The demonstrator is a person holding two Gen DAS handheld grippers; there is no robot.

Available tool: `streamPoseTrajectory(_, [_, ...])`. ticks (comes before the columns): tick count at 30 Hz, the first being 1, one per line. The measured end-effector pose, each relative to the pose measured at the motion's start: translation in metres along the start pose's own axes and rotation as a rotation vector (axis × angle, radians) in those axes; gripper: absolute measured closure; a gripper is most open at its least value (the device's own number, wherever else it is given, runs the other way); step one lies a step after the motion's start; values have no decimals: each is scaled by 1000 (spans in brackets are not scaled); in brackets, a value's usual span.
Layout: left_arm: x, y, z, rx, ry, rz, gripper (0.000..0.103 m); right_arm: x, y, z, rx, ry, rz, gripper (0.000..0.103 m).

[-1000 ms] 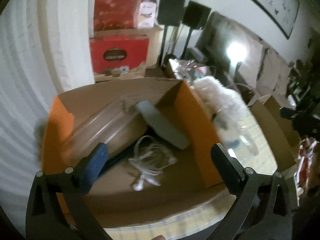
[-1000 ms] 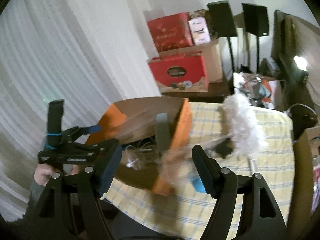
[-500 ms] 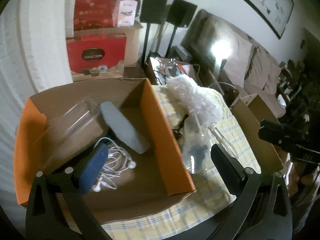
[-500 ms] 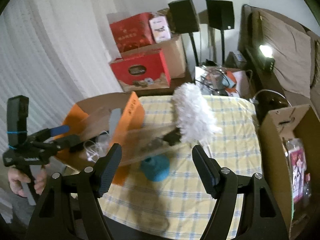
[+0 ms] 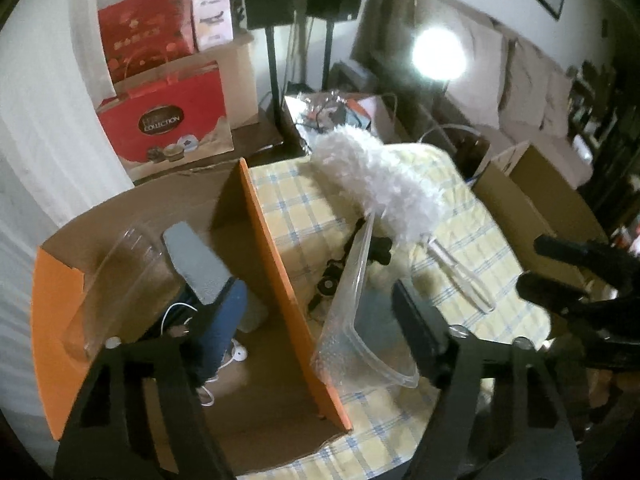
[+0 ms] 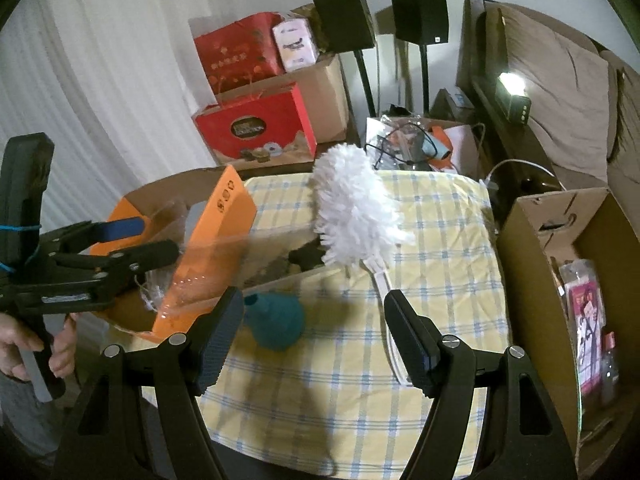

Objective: Organize objects

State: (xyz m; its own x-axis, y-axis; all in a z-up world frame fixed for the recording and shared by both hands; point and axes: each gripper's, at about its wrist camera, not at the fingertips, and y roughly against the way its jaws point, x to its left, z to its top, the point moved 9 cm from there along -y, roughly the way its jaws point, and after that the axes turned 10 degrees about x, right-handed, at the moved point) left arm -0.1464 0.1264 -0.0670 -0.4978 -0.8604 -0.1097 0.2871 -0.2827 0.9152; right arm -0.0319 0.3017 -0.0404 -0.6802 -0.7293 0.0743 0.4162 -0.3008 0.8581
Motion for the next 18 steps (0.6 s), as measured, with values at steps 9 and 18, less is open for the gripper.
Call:
streamPoseTrajectory(9, [-1, -25, -6, 59, -5, 61, 45, -6, -6, -1, 12, -2, 20, 29])
streamPoseTrajectory(18, [6, -24, -3, 59, 54, 48, 83, -5, -12, -3, 25, 7, 43, 29])
